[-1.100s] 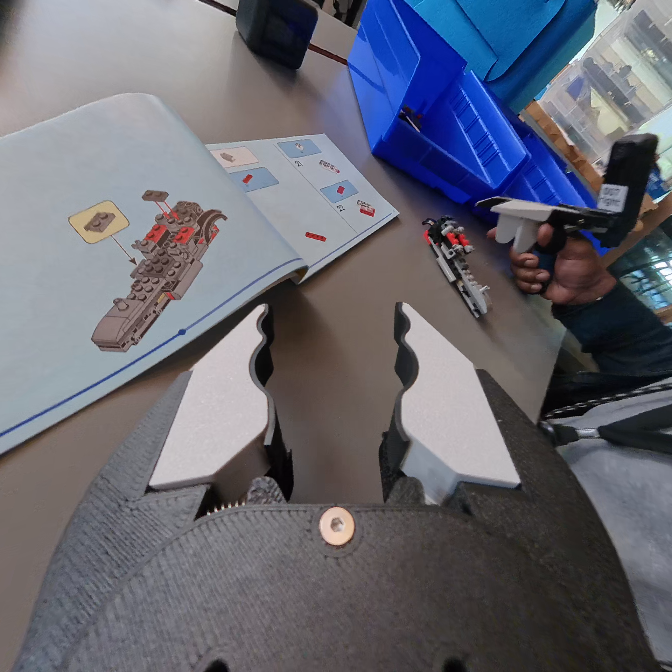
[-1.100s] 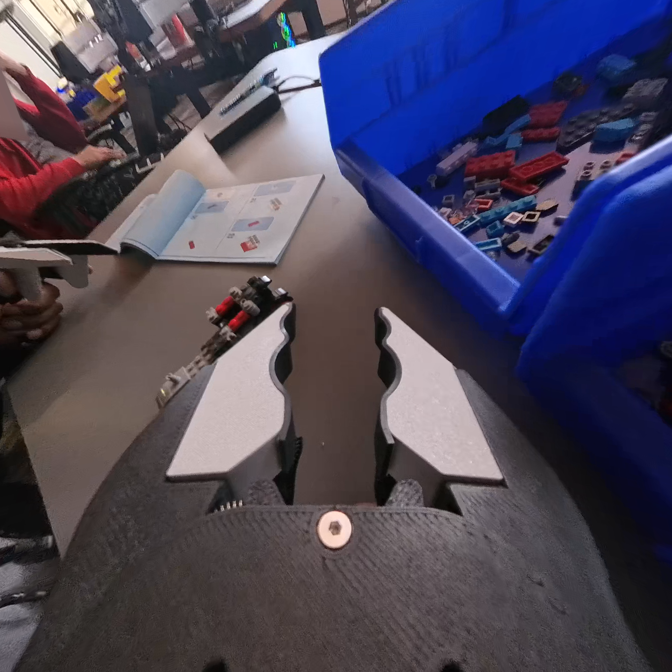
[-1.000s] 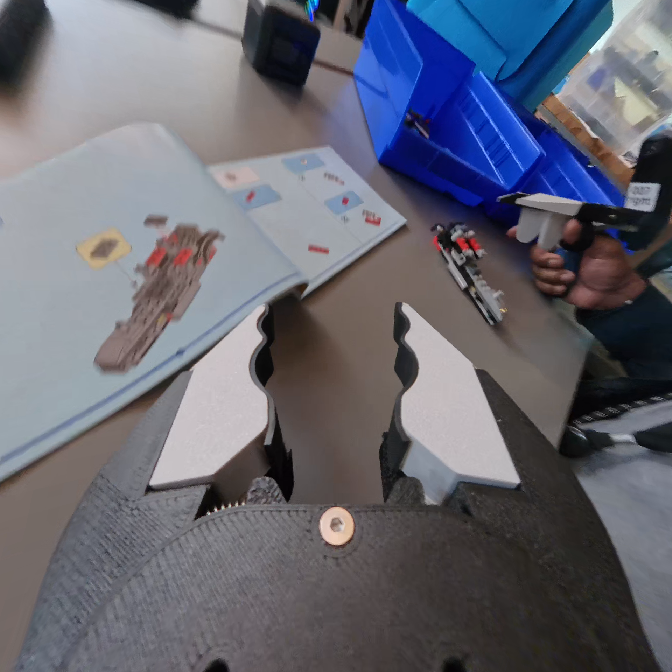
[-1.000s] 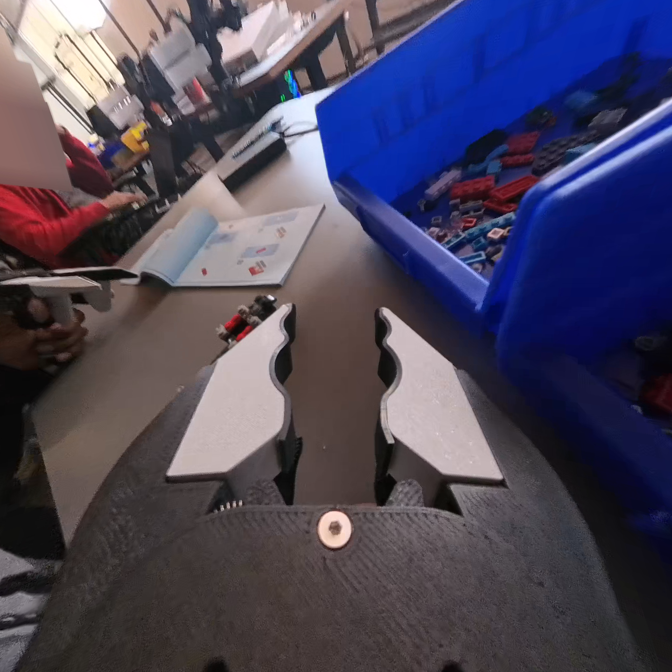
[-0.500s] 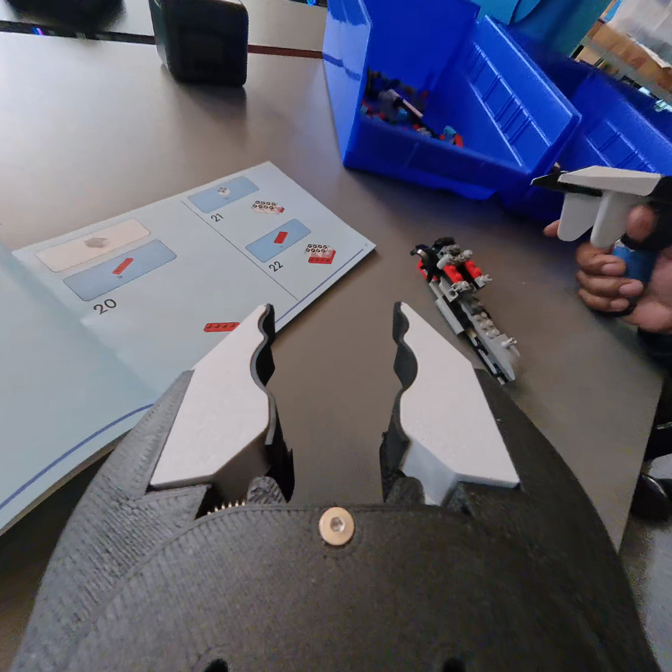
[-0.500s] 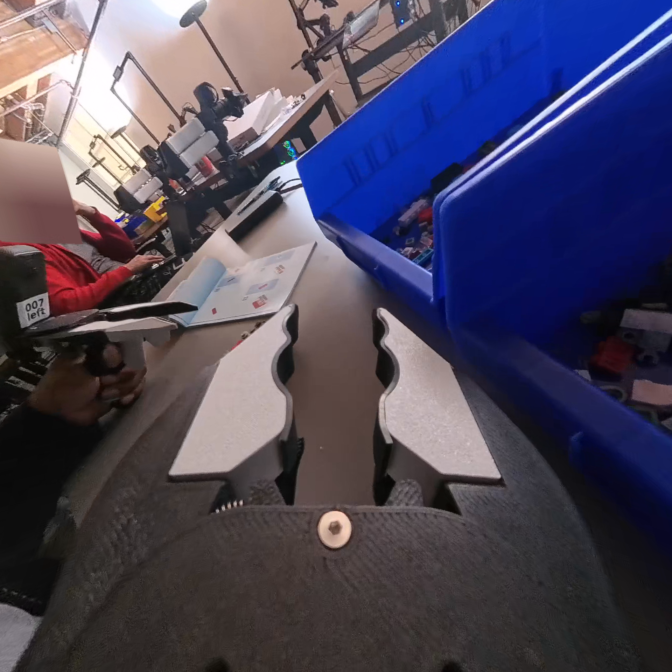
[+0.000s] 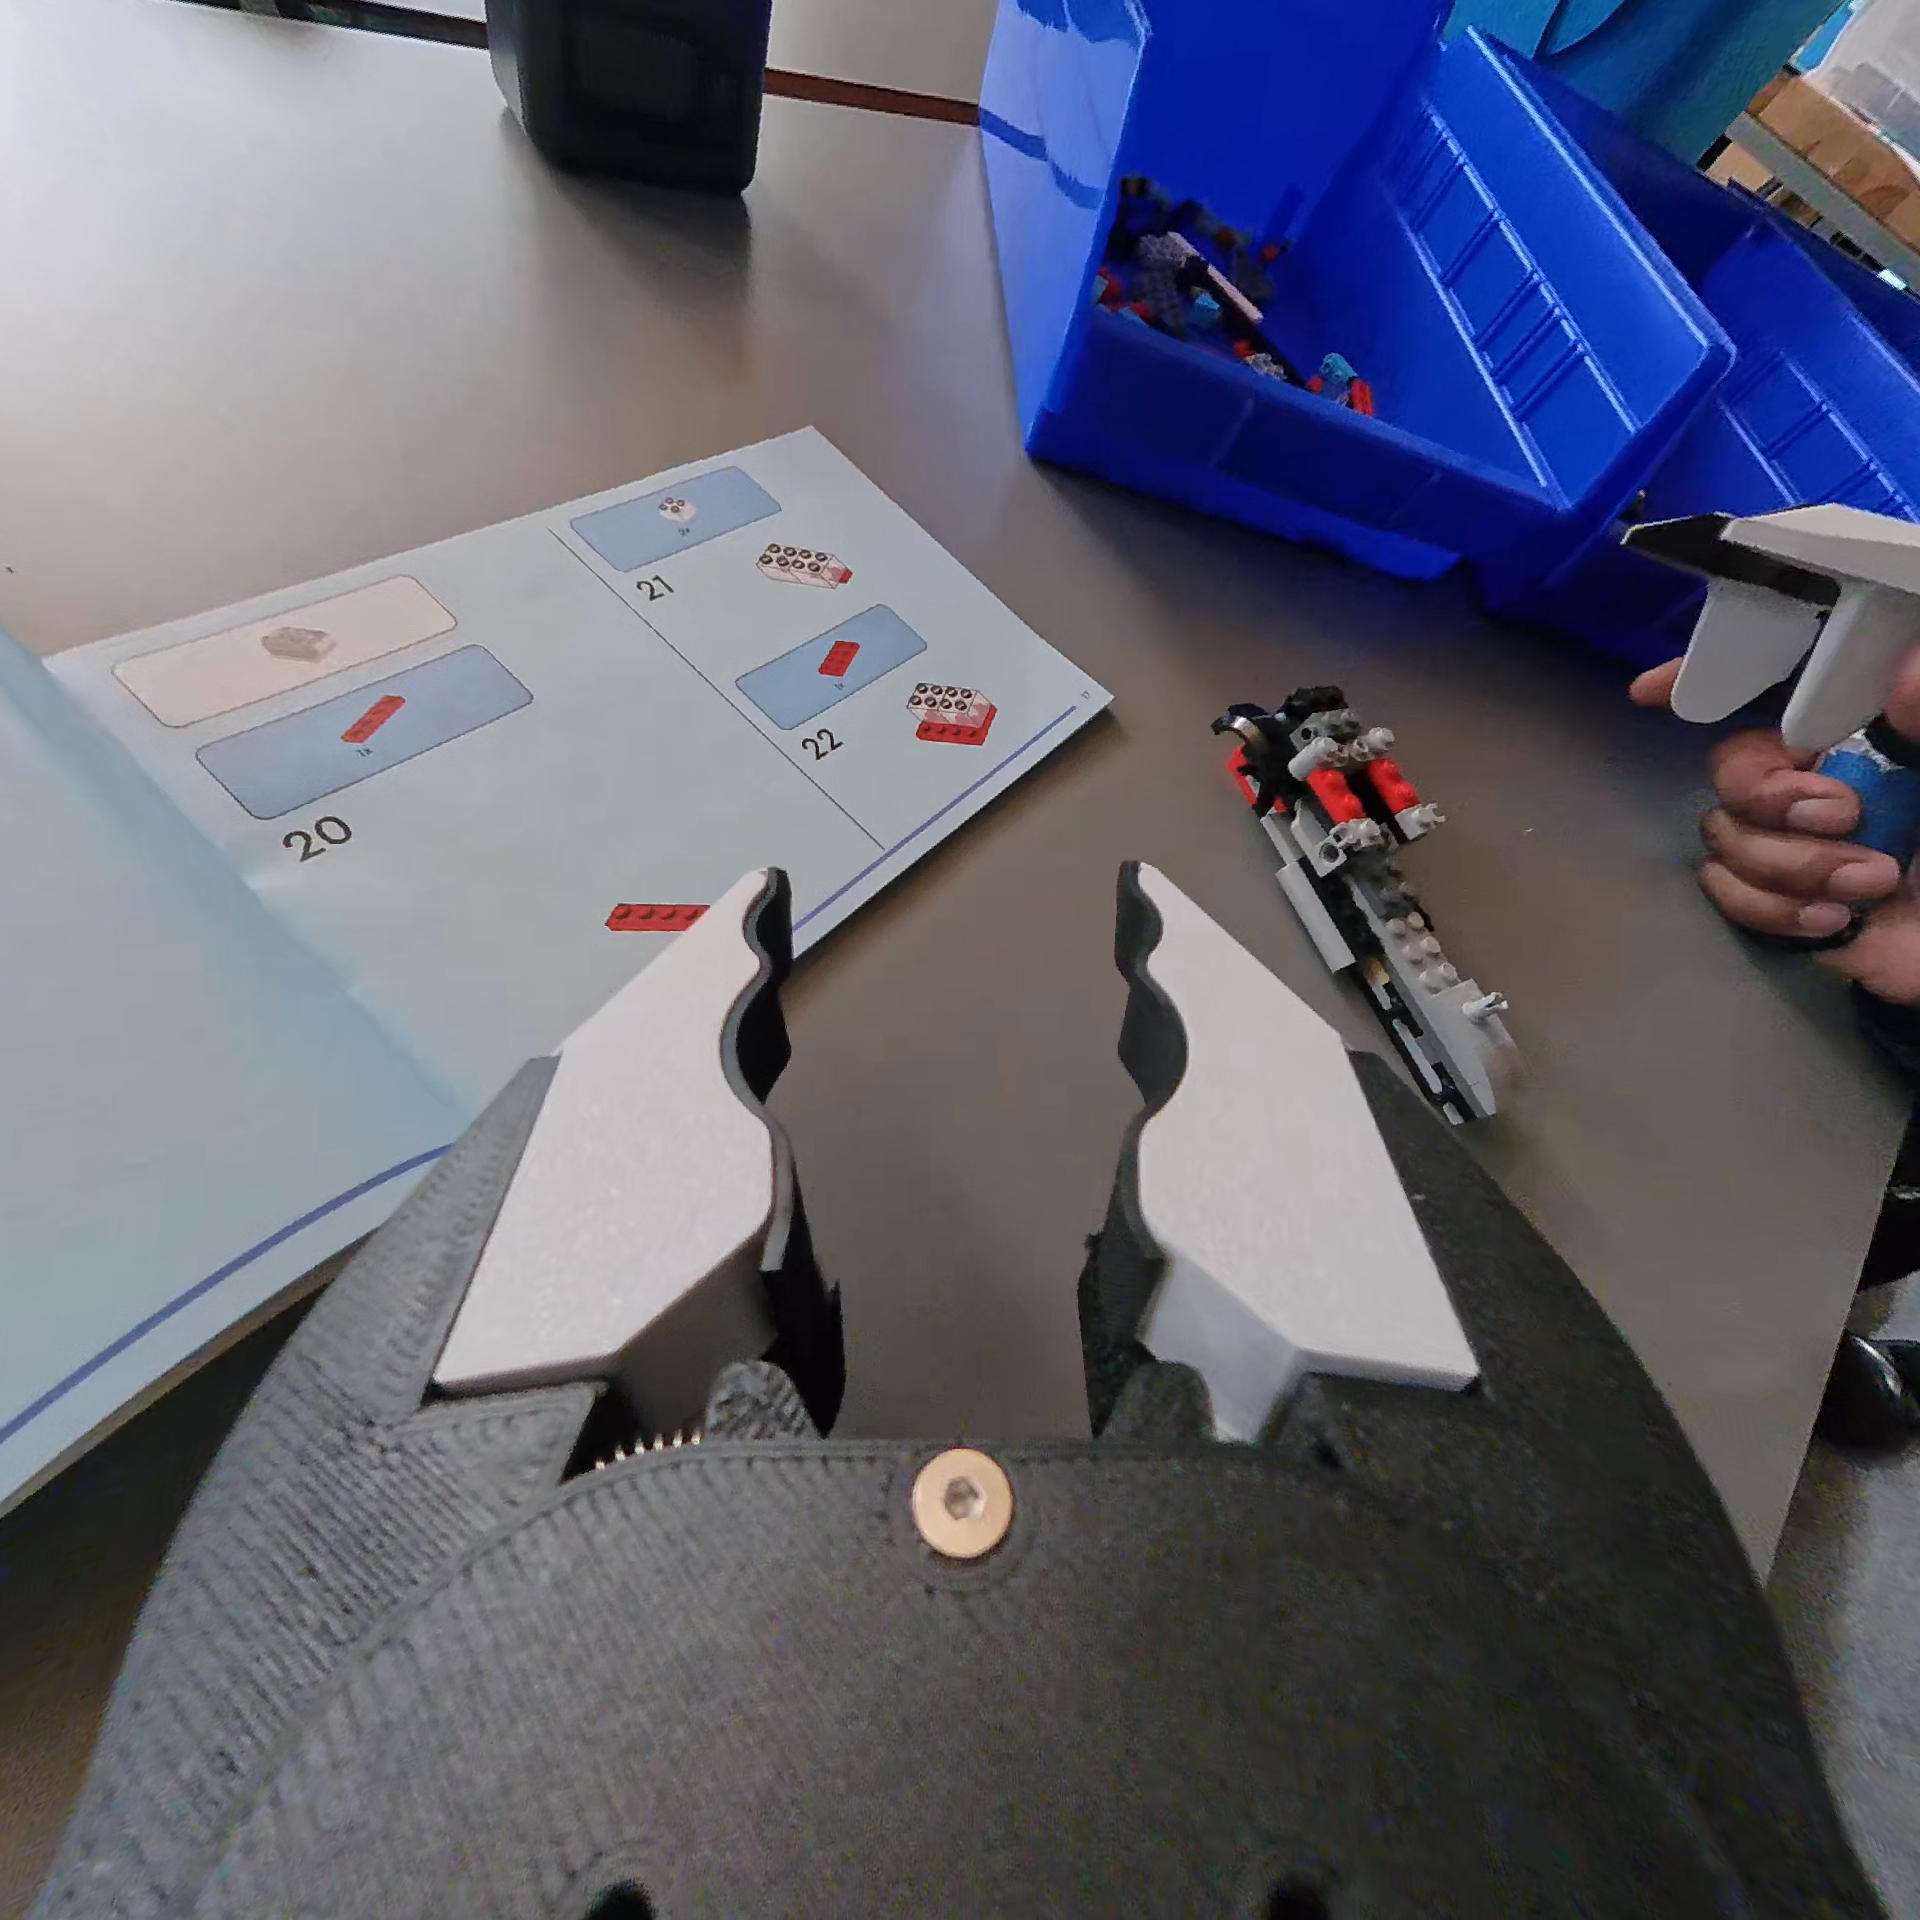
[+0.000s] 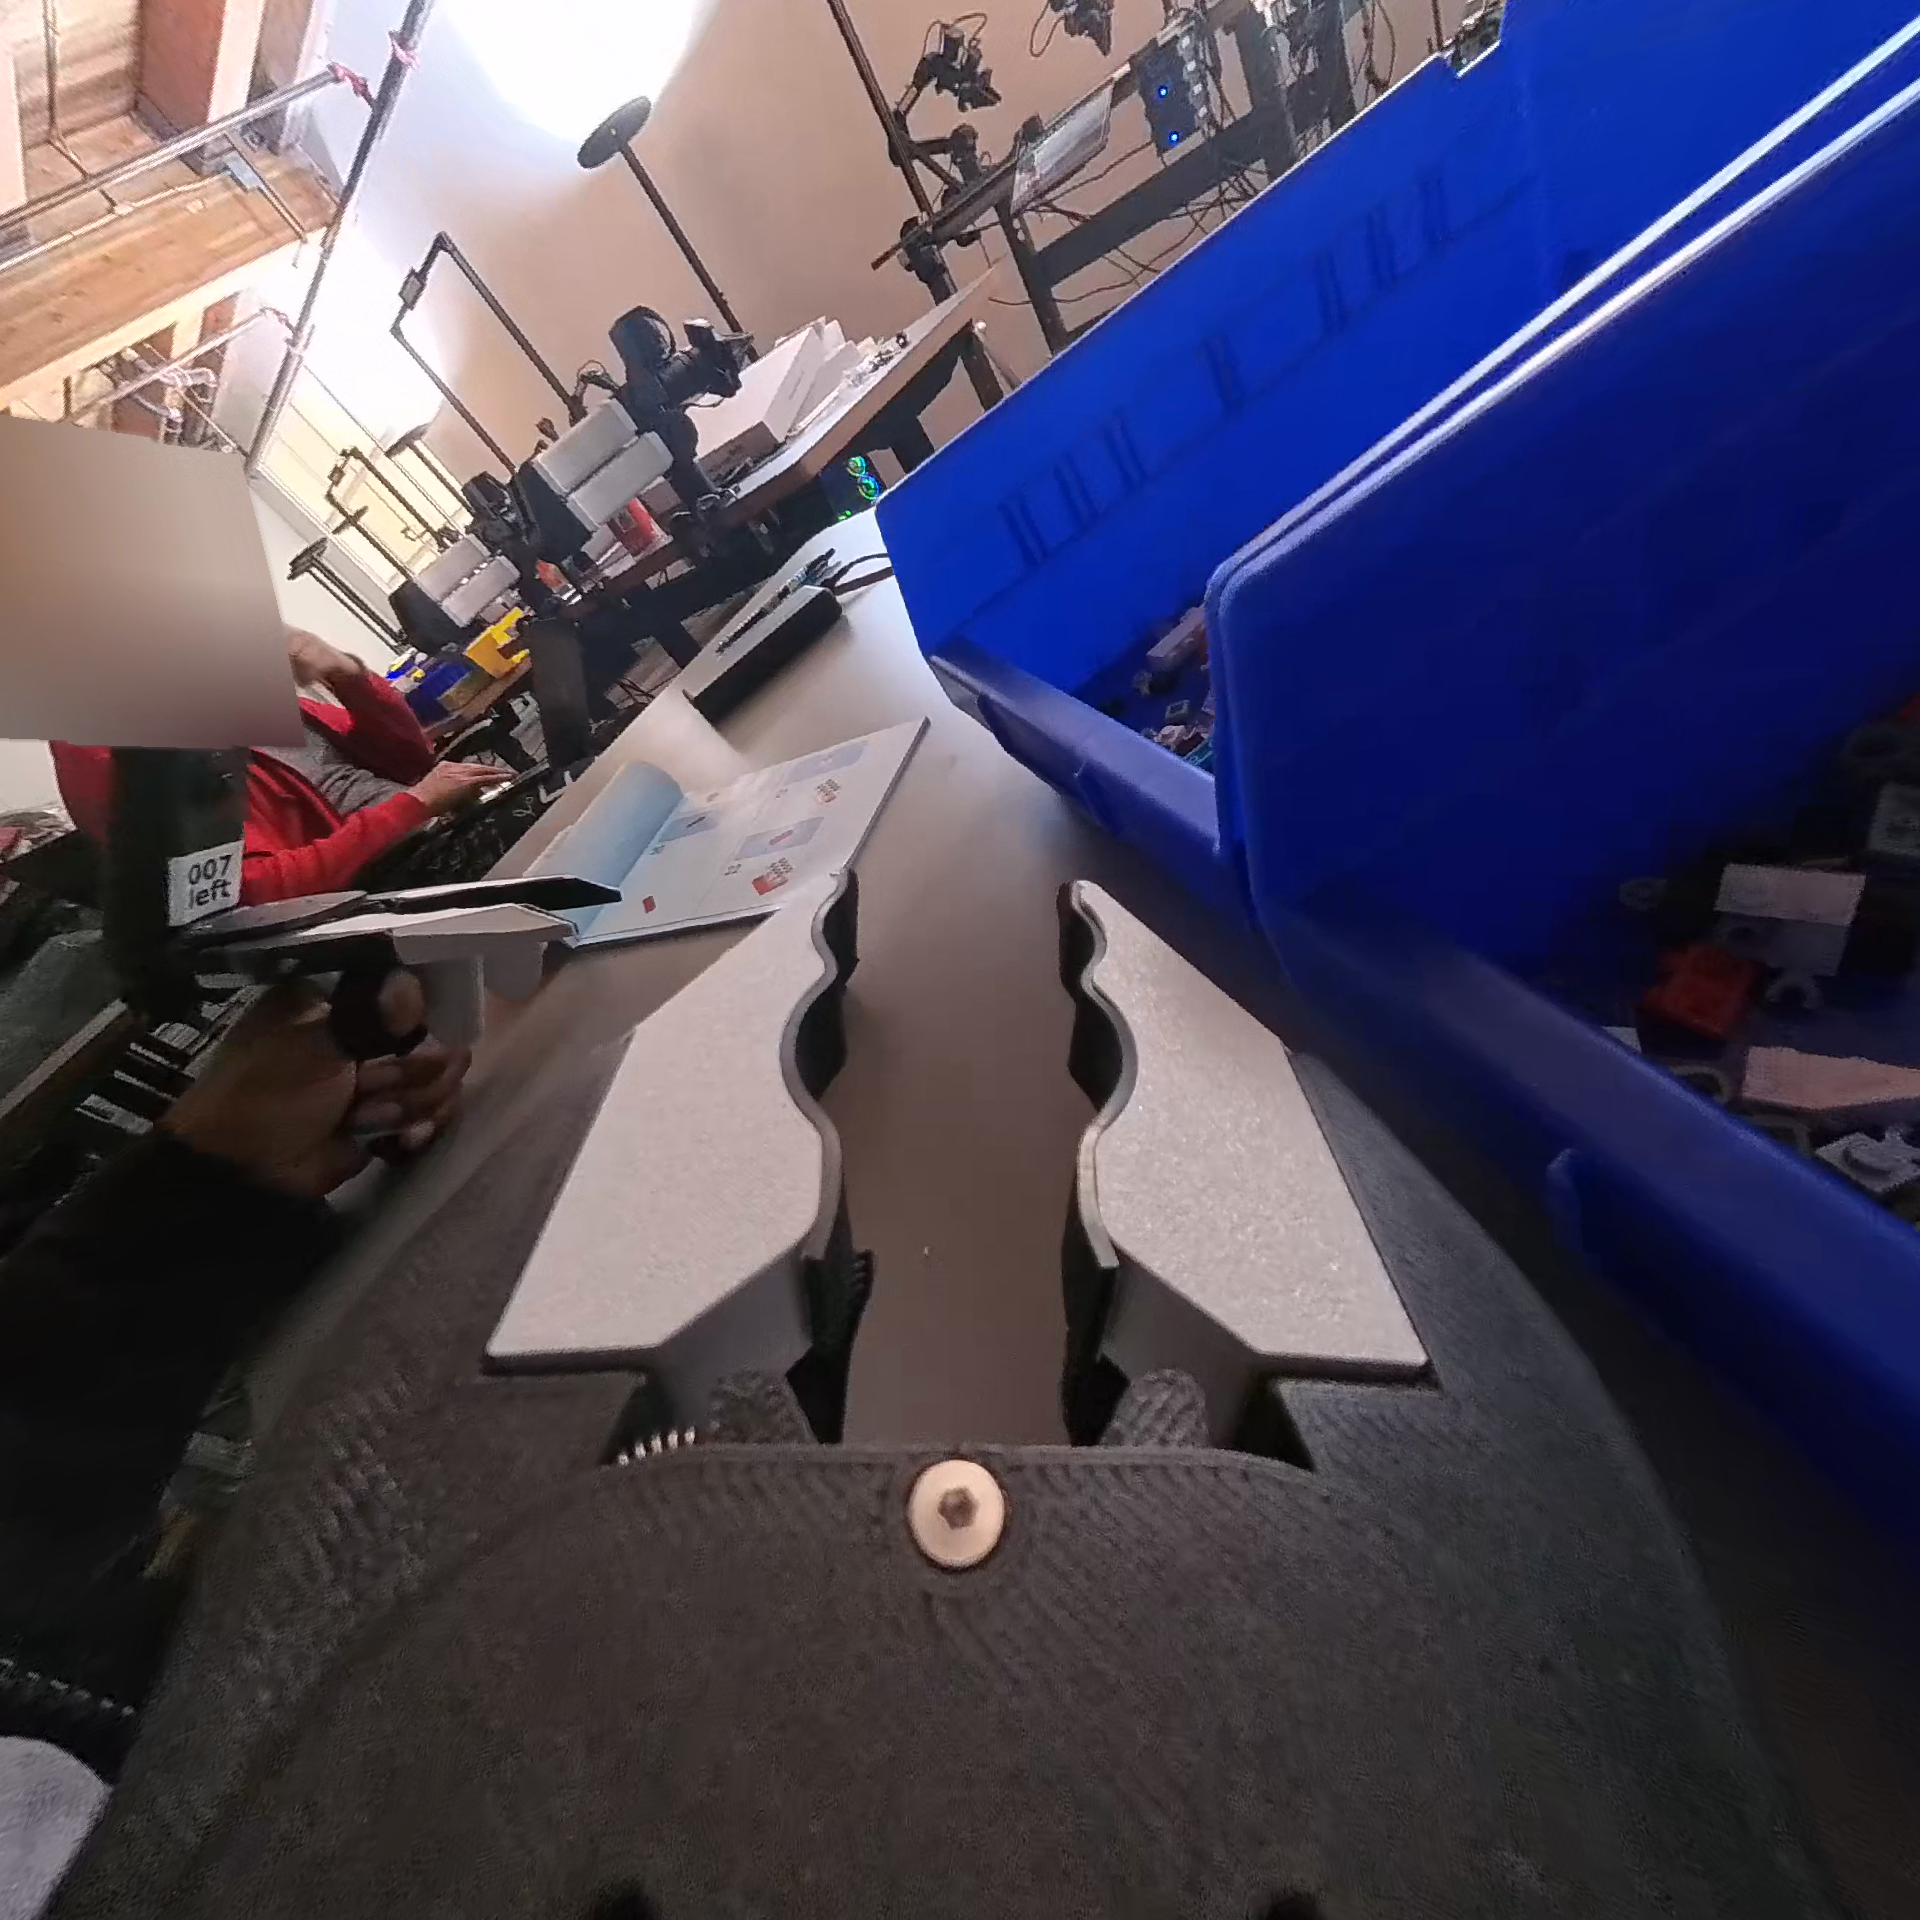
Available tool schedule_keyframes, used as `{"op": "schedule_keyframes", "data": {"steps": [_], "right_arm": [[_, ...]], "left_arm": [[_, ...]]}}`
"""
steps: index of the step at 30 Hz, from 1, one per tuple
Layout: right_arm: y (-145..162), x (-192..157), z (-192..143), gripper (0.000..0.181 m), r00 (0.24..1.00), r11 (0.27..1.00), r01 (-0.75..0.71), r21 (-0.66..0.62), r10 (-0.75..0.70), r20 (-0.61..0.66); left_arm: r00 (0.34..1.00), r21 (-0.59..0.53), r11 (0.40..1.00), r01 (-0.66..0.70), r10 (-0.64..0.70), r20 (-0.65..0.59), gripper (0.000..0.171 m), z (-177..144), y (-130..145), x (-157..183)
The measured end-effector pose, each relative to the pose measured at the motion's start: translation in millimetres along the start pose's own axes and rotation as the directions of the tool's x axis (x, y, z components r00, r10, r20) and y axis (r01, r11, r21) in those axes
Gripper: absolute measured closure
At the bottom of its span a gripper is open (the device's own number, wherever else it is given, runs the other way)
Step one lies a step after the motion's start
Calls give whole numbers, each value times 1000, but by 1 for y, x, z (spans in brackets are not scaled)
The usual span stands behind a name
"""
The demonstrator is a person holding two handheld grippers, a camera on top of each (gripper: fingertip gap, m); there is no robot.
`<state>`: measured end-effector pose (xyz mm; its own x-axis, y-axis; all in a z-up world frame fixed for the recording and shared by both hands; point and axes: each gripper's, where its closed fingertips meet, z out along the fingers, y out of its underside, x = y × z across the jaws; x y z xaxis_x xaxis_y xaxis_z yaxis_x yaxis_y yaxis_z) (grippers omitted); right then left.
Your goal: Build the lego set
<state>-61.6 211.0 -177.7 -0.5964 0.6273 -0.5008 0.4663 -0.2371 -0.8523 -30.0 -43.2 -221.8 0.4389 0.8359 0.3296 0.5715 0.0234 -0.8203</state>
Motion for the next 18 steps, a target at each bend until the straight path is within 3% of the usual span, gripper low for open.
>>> {"op": "schedule_keyframes", "data": {"steps": [18], "right_arm": [[2, 0, 1, 142, 1000, 1000, -7, -10, 7, 0]], "left_arm": [[999, 0, 1000, 26, -26, -24, 109, 0, 0, 0]]}}
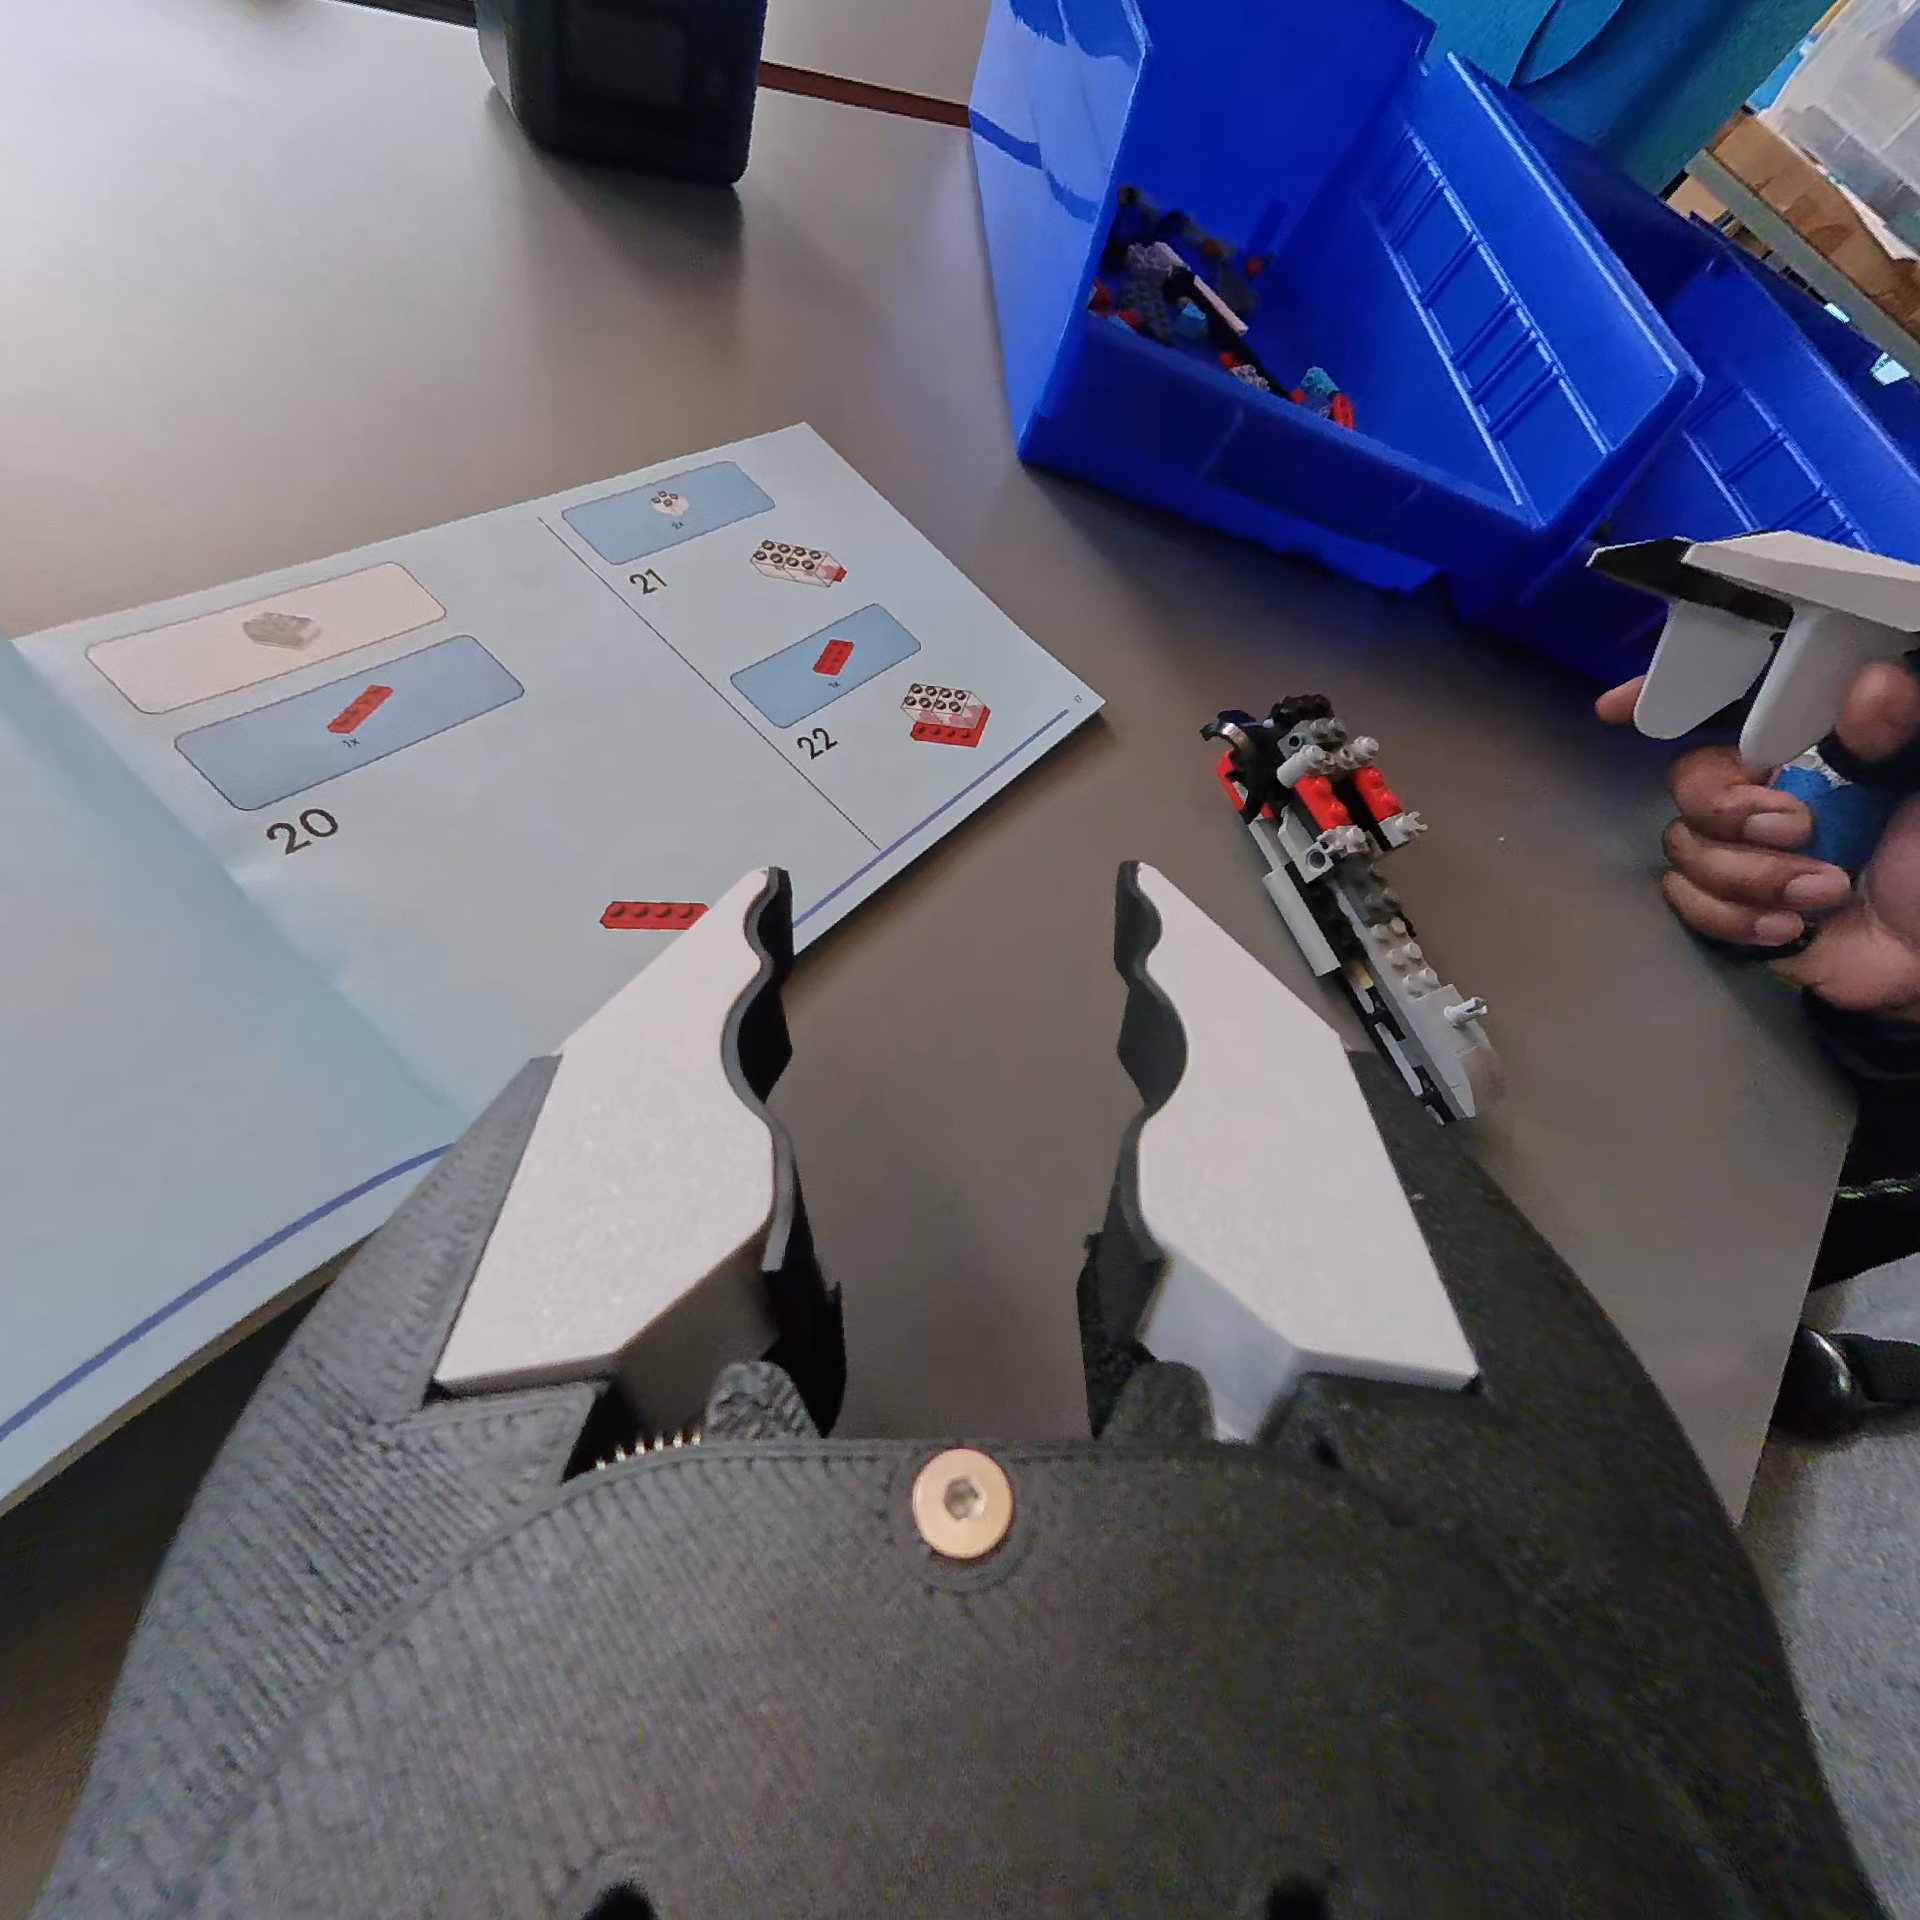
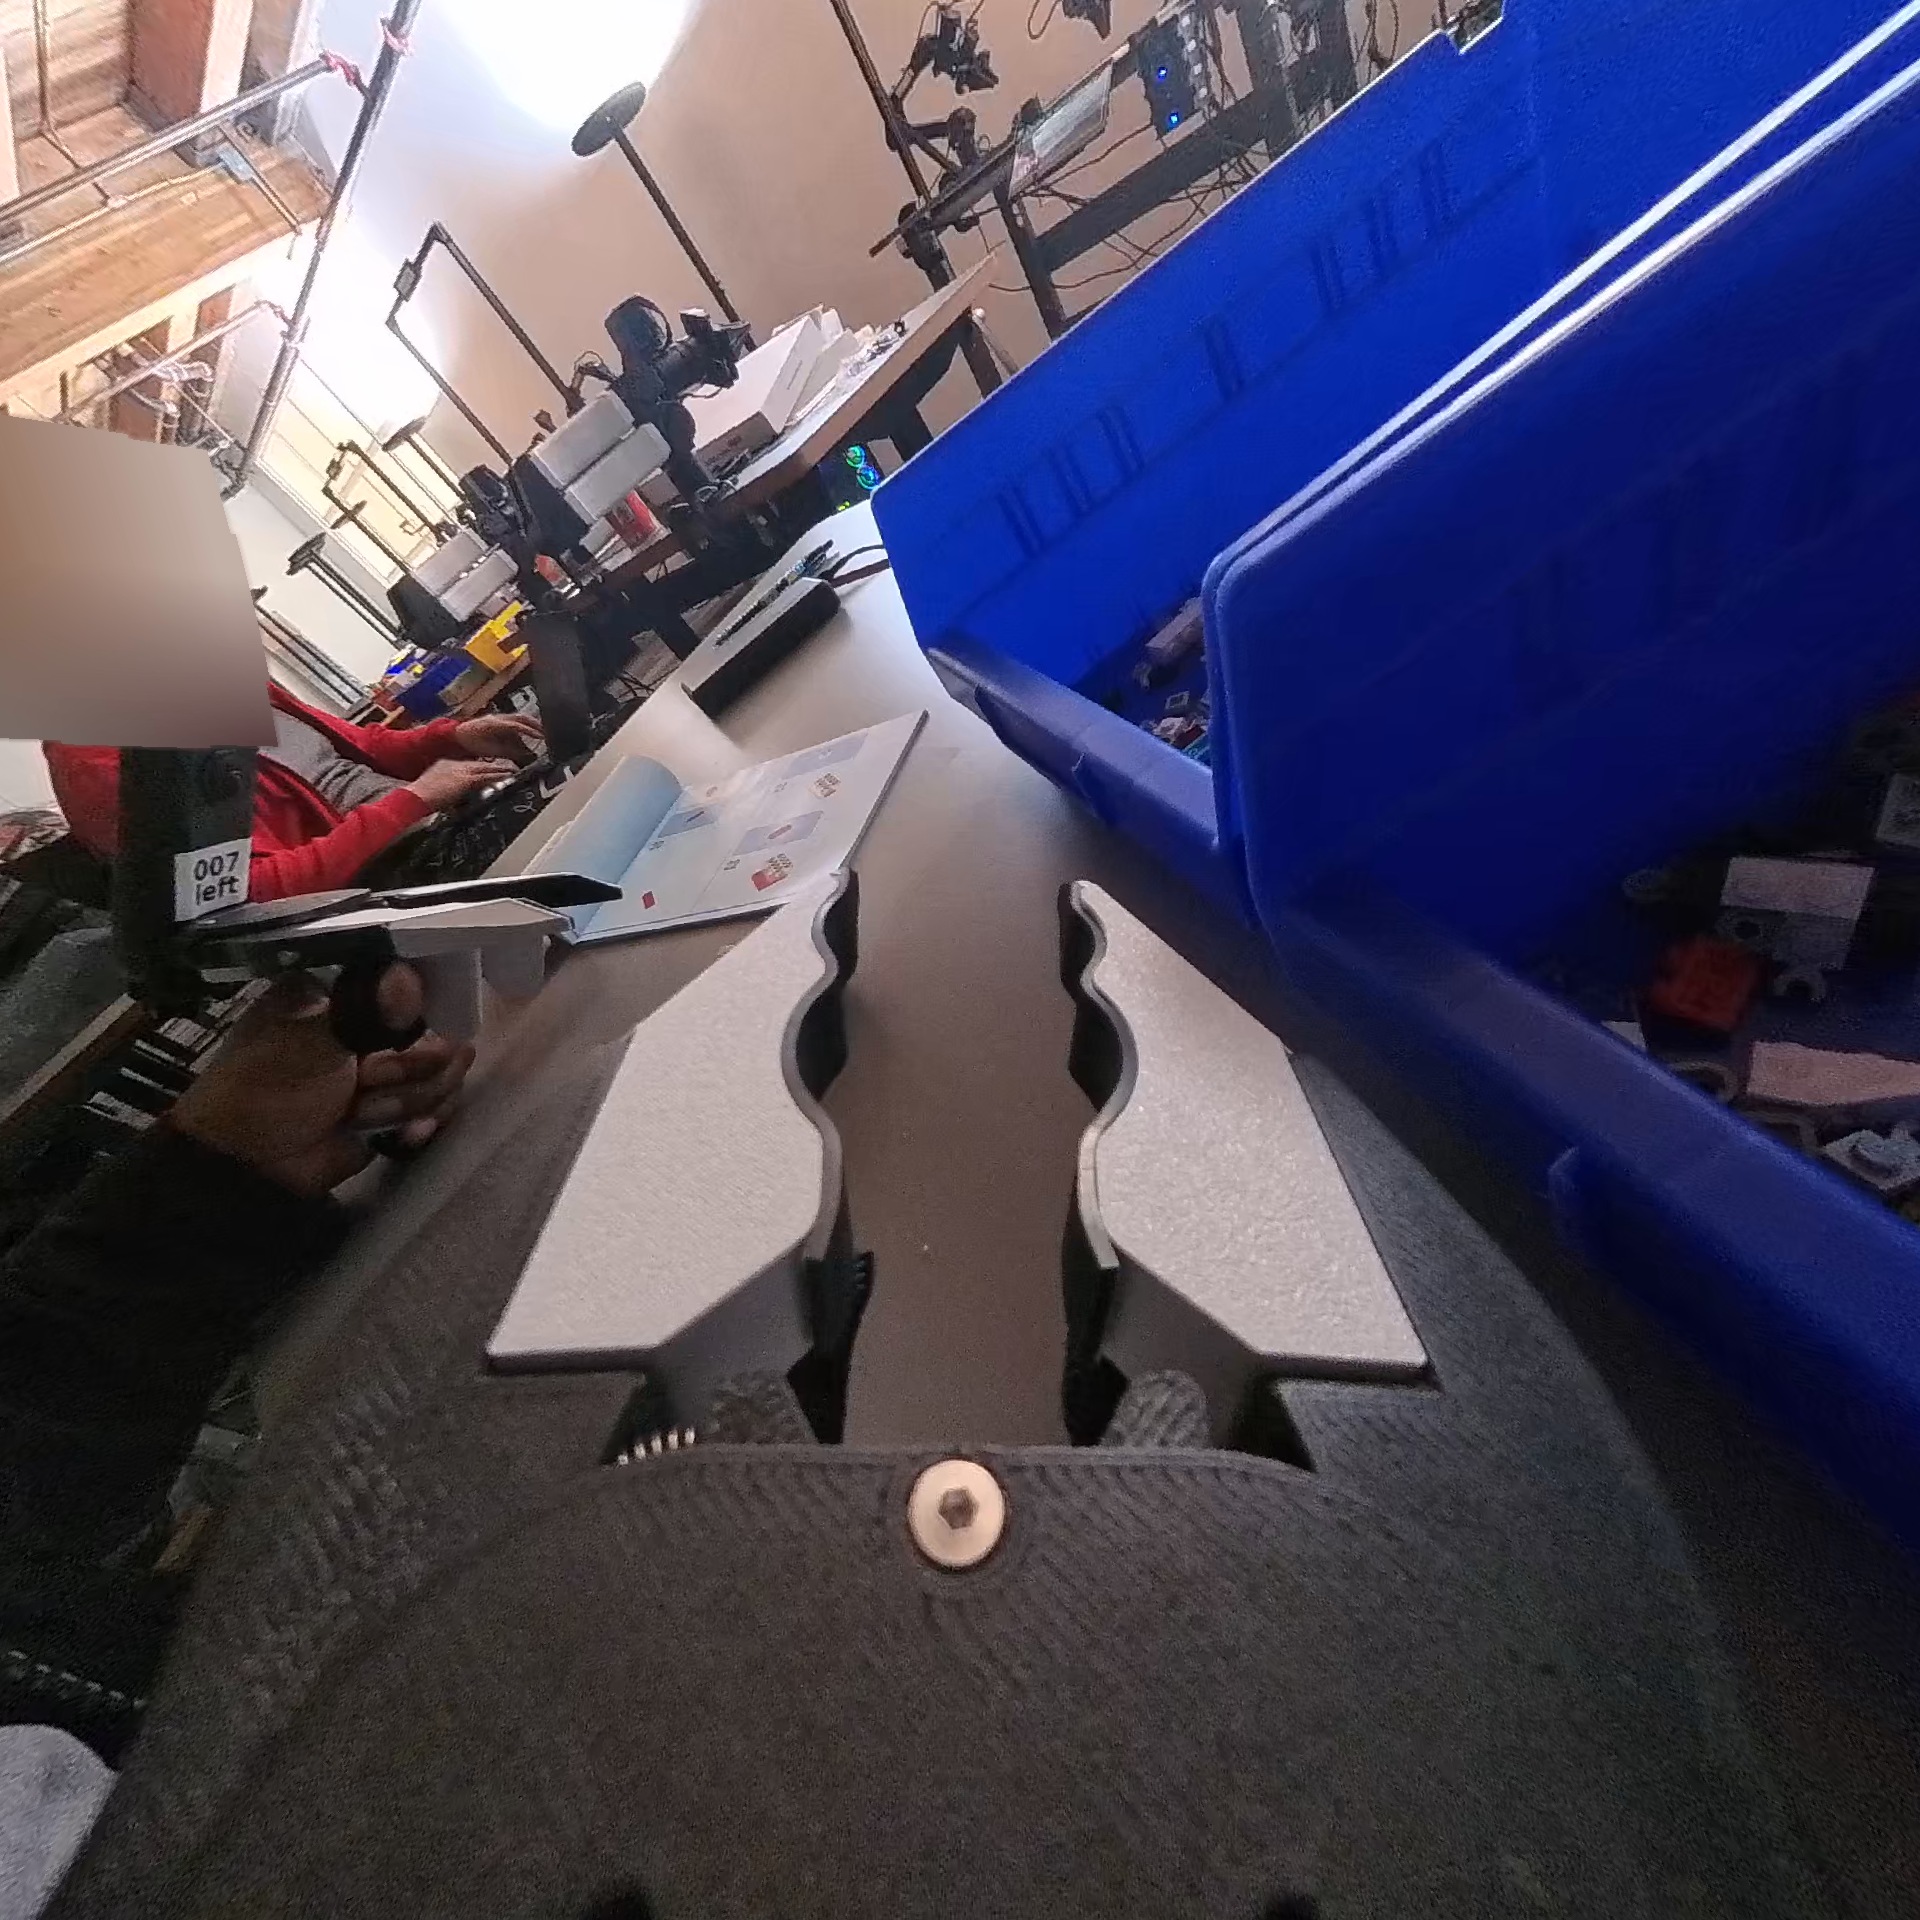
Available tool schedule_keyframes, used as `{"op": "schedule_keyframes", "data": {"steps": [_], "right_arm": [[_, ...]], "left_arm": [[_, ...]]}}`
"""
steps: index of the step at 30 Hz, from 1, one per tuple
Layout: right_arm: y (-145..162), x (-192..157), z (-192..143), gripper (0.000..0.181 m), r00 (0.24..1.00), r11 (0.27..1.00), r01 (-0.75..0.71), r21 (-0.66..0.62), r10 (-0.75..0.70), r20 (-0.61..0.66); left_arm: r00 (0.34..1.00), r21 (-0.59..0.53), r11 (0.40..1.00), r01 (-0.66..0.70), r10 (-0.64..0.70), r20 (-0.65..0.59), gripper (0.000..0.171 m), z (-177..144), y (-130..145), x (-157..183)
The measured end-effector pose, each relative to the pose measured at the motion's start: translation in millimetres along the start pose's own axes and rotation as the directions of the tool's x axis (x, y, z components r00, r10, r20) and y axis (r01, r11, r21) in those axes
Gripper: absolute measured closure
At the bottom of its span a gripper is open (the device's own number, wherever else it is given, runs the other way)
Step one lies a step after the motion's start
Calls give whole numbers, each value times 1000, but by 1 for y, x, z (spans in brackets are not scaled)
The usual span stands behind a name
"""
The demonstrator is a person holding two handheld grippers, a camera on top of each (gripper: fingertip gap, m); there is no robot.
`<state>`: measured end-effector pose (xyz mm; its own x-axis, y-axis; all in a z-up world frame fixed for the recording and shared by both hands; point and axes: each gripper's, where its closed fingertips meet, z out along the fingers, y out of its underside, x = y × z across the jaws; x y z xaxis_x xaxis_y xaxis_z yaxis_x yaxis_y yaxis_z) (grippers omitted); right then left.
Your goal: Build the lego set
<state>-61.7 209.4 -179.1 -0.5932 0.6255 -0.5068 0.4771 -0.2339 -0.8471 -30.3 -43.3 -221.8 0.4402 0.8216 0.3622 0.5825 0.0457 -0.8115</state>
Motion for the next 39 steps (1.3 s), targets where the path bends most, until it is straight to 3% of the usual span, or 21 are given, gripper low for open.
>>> {"op": "schedule_keyframes", "data": {"steps": [6, 9, 10, 13, 15, 18, 20, 25, 28, 32, 39], "right_arm": [[0, -6, -2, 141, 999, 1000, 3, 2, -3, 43], [-3, -17, -23, 137, 985, 987, 108, -120, -90, 149], [-18, -19, -40, 136, 964, 964, 226, -142, -201, 173], [-94, 15, -91, 147, 836, 813, 544, -208, -545, 60], [-114, 39, -104, 154, 795, 716, 597, -361, -589, 146], [-86, 73, -100, 155, 805, 543, 588, -600, -464, 370], [-65, 88, -90, 156, 797, 437, 601, -669, -387, 463], [-17, 107, -79, 155, 729, 174, 678, -714, -288, 622], [5, 124, -77, 154, 693, 37, 693, -720, -307, 652], [18, 139, -73, 153, 676, -16, 691, -723, -341, 654], [18, 140, -64, 163, 645, 19, 718, -696, -395, 655]], "left_arm": [[1000, -2, 1000, 0, 0, 4, 109, 0, 0, 0], [1000, -14, 1000, -8, 8, 19, 109, 2, 2, -1], [1000, -21, 1000, -17, 18, 23, 109, 2, 3, -1], [999, -42, 998, -37, 38, 16, 109, 4, 5, 2], [1000, -44, 999, -32, 32, 0, 109, 5, 5, 3], [1000, -26, 1000, -9, 9, -8, 109, 4, 2, 1], [1000, -16, 1000, -9, 9, -1, 109, 3, 1, 1], [1000, -17, 1000, -12, 12, 28, 109, 2, 2, -1], [999, -32, 999, -4, 5, 35, 109, 4, 4, -3], [999, -49, 999, 5, -3, 43, 109, 6, 5, -5], [998, -65, 998, 19, -15, 55, 109, 7, 7, -7]]}}
